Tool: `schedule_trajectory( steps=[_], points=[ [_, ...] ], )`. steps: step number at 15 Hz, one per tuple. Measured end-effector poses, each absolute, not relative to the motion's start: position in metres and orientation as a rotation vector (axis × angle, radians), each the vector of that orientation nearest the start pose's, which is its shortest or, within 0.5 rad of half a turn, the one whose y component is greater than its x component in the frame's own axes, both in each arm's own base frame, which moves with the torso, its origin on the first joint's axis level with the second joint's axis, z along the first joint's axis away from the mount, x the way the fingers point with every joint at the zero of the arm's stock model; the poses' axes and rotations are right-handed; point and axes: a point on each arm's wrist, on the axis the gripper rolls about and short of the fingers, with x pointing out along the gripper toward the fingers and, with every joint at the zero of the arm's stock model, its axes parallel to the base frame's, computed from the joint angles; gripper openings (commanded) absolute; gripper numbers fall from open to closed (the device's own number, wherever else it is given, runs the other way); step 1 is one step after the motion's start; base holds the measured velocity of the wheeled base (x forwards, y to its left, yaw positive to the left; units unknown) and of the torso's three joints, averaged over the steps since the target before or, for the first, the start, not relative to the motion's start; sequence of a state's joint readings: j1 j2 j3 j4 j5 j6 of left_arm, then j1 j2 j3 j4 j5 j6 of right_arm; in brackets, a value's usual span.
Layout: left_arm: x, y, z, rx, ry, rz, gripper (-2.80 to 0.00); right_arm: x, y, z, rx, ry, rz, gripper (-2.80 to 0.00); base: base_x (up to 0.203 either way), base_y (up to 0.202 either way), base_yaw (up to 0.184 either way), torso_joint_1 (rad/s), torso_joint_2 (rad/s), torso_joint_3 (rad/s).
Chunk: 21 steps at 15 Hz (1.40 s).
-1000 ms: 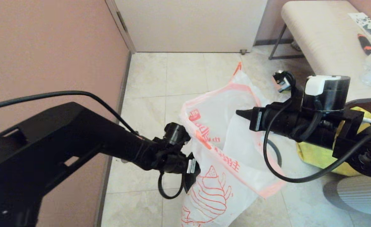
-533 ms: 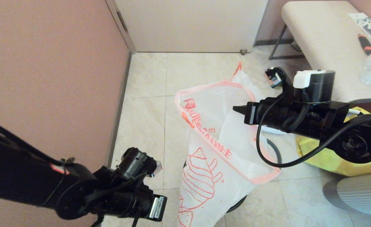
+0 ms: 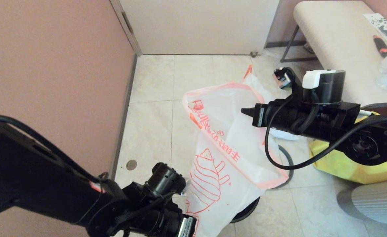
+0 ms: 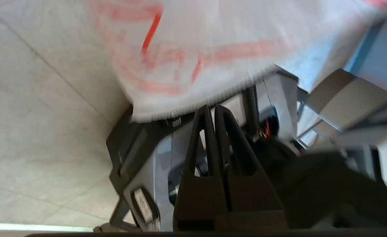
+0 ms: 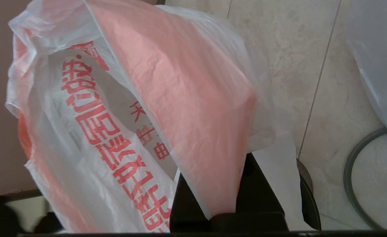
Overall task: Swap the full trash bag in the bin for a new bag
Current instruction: Put the new garbage bag on the trash can
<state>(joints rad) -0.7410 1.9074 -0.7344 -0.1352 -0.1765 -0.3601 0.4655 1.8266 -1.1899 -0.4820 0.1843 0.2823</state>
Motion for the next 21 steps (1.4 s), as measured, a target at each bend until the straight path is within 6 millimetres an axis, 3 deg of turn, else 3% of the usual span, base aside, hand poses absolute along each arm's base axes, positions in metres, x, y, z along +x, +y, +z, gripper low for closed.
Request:
schedule_trajectory(
  steps=[4,8,11,13,16,19,21],
  points=[
    [0.25,-0.236,0.047,0.028,1.127,-0.598,-2.8,0.324,0.164,0.237,0.253,0.231,0.617,-2.8,0.0,0.0,0.0,0.0,0.0,0.0],
    [0.304,-0.283,0.078,0.039,1.046,-0.569,-2.8,0.323,0.163,0.242,0.255,0.214,0.618,-2.8,0.0,0.0,0.0,0.0,0.0,0.0],
    [0.336,-0.303,0.101,0.053,1.019,-0.522,-2.8,0.322,0.161,0.247,0.259,0.201,0.614,-2.8,0.0,0.0,0.0,0.0,0.0,0.0],
    [0.35,-0.312,0.088,0.119,1.029,-0.469,-2.8,0.323,0.157,0.249,0.26,0.194,0.607,-2.8,0.0,0.0,0.0,0.0,0.0,0.0],
    [0.351,-0.311,0.064,0.138,1.088,-0.392,-2.8,0.325,0.152,0.249,0.263,0.192,0.589,-2.8,0.0,0.0,0.0,0.0,0.0,0.0],
    [0.323,-0.288,0.083,0.09,1.13,-0.393,-2.8,0.33,0.148,0.245,0.263,0.201,0.573,-2.8,0.0,0.0,0.0,0.0,0.0,0.0],
    [0.29,-0.259,0.101,0.056,1.128,-0.393,-2.8,0.331,0.148,0.243,0.263,0.205,0.57,-2.8,0.0,0.0,0.0,0.0,0.0,0.0]
  ],
)
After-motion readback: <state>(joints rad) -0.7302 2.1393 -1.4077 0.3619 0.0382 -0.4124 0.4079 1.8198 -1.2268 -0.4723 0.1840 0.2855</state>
